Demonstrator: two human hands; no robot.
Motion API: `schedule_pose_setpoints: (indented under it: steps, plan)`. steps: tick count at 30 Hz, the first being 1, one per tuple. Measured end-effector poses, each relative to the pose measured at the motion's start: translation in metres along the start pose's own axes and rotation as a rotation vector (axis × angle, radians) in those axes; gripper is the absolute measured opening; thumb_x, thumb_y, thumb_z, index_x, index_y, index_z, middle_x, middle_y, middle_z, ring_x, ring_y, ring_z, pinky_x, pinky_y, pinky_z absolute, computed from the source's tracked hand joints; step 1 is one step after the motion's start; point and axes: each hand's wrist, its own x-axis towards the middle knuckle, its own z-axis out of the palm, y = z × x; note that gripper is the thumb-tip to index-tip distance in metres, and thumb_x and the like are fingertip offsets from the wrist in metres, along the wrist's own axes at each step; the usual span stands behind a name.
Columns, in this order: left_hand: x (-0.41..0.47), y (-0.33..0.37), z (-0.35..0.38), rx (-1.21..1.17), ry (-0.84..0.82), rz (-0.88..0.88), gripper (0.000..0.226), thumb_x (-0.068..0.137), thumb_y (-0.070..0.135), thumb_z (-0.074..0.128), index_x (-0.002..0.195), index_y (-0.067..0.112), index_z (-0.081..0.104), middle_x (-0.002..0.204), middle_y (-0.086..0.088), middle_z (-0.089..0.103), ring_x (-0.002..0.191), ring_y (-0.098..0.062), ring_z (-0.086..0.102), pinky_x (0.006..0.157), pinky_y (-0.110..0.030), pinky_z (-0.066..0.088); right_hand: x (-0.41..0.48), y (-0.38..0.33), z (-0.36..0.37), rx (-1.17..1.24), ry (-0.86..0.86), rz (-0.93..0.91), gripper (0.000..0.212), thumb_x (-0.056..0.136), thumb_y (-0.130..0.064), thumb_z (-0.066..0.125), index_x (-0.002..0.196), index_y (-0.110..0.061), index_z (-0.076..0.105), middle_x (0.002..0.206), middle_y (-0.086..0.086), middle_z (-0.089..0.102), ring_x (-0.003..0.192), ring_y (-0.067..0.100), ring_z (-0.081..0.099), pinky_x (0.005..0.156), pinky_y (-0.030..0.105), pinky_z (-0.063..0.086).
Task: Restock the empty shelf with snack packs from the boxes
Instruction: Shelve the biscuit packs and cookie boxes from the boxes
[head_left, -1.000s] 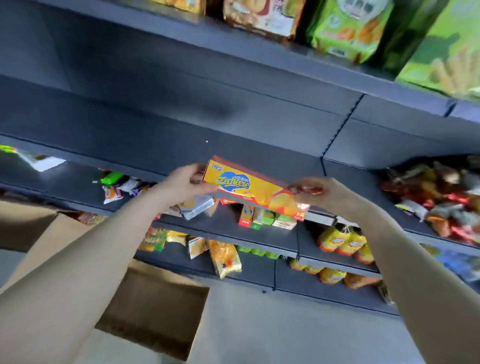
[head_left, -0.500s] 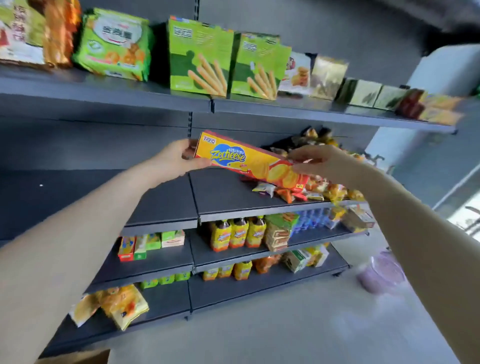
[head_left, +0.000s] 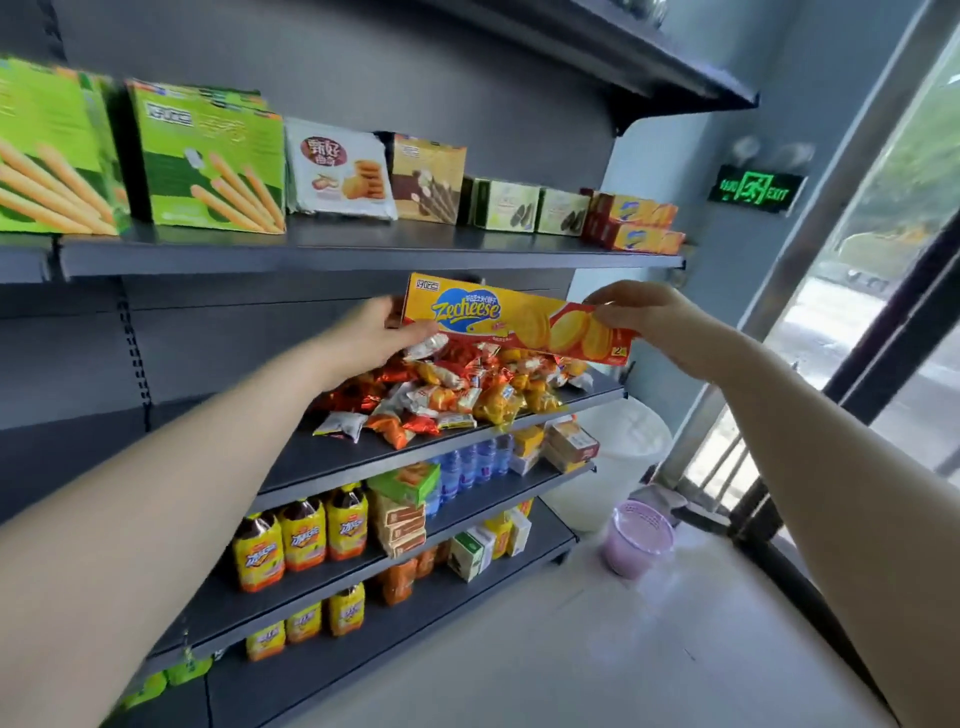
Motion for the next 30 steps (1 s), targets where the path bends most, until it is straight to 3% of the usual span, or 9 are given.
schedule_pose_setpoints:
  steps: [3, 5, 9, 11, 16, 20, 24, 27, 30]
  plan:
    - [0.046, 0.014, 0.033, 0.037, 0.003, 0.055, 0.047, 0.083, 0.056, 0.067, 0.118, 0.025, 0.064, 0.105, 0.009, 0.067, 0.086, -0.008, 0.059, 0.073, -0.030, 0.048, 0.015, 0.028, -0.028, -0.043, 0.020, 0.033, 0.015, 0.096, -0.016, 0.062, 0.106, -0.025, 0.067, 0.110, 0.011, 0.069, 0.096, 0.022, 0.064, 0.083, 0.030, 0.051]
    - [0.078, 0.021, 0.055, 0.010, 0.015, 0.077, 0.054, 0.077, 0.060, 0.065, 0.115, 0.021, 0.065, 0.099, 0.008, 0.066, 0.082, -0.011, 0.057, 0.069, -0.030, 0.044, 0.026, 0.049, -0.045, -0.107, 0.039, 0.041, 0.016, 0.092, -0.025, 0.069, 0.106, -0.032, 0.066, 0.108, 0.004, 0.069, 0.098, 0.020, 0.065, 0.088, 0.031, 0.052]
    - [0.150, 0.030, 0.098, 0.005, 0.052, 0.155, 0.052, 0.082, 0.054, 0.067, 0.120, 0.018, 0.061, 0.112, 0.005, 0.066, 0.102, -0.018, 0.062, 0.082, -0.034, 0.047, 0.062, 0.094, -0.080, -0.207, 0.097, 0.061, 0.031, 0.084, -0.039, 0.076, 0.113, -0.034, 0.065, 0.110, 0.000, 0.068, 0.101, 0.021, 0.065, 0.093, 0.037, 0.053]
    - [0.188, 0.036, 0.118, 0.031, 0.041, 0.185, 0.056, 0.083, 0.056, 0.065, 0.125, 0.021, 0.056, 0.111, 0.008, 0.065, 0.099, -0.017, 0.061, 0.077, -0.032, 0.049, 0.086, 0.112, -0.099, -0.199, 0.124, 0.089, 0.033, 0.085, -0.036, 0.075, 0.116, -0.031, 0.065, 0.112, 0.002, 0.068, 0.102, 0.024, 0.065, 0.093, 0.038, 0.054]
    - [0.280, 0.063, 0.160, 0.099, 0.098, 0.290, 0.031, 0.092, 0.039, 0.066, 0.115, 0.023, 0.055, 0.091, 0.016, 0.060, 0.086, -0.010, 0.059, 0.068, -0.022, 0.044, 0.164, 0.142, -0.151, -0.114, 0.214, 0.137, 0.025, 0.084, -0.018, 0.076, 0.103, -0.028, 0.064, 0.109, 0.009, 0.063, 0.095, 0.025, 0.063, 0.080, 0.031, 0.052]
    - [0.348, 0.079, 0.183, 0.187, 0.119, 0.332, 0.044, 0.092, 0.040, 0.065, 0.129, 0.021, 0.051, 0.107, 0.007, 0.064, 0.093, -0.019, 0.061, 0.081, -0.035, 0.051, 0.220, 0.164, -0.183, -0.107, 0.334, 0.102, 0.025, 0.085, -0.010, 0.071, 0.108, -0.018, 0.066, 0.101, 0.007, 0.057, 0.082, 0.018, 0.055, 0.074, 0.029, 0.046]
    - [0.400, 0.082, 0.204, 0.279, 0.136, 0.330, 0.047, 0.094, 0.041, 0.063, 0.133, 0.022, 0.045, 0.106, 0.007, 0.065, 0.088, -0.018, 0.062, 0.077, -0.035, 0.052, 0.266, 0.196, -0.202, -0.086, 0.354, 0.088, 0.029, 0.083, -0.008, 0.071, 0.110, -0.017, 0.065, 0.099, 0.003, 0.056, 0.082, 0.018, 0.054, 0.072, 0.029, 0.045]
    - [0.431, 0.084, 0.219, 0.319, 0.158, 0.321, 0.054, 0.093, 0.038, 0.064, 0.137, 0.017, 0.041, 0.106, 0.007, 0.062, 0.090, -0.018, 0.060, 0.075, -0.032, 0.048, 0.300, 0.220, -0.217, -0.081, 0.336, 0.066, 0.038, 0.080, -0.009, 0.074, 0.114, -0.022, 0.061, 0.108, 0.003, 0.058, 0.086, 0.019, 0.057, 0.075, 0.030, 0.048]
    - [0.462, 0.087, 0.234, 0.351, 0.180, 0.284, 0.054, 0.092, 0.043, 0.065, 0.133, 0.016, 0.042, 0.115, 0.004, 0.066, 0.098, -0.023, 0.064, 0.079, -0.034, 0.050, 0.337, 0.239, -0.236, -0.059, 0.332, 0.030, 0.042, 0.081, -0.008, 0.073, 0.118, -0.021, 0.059, 0.111, 0.007, 0.058, 0.081, 0.014, 0.056, 0.073, 0.029, 0.048]
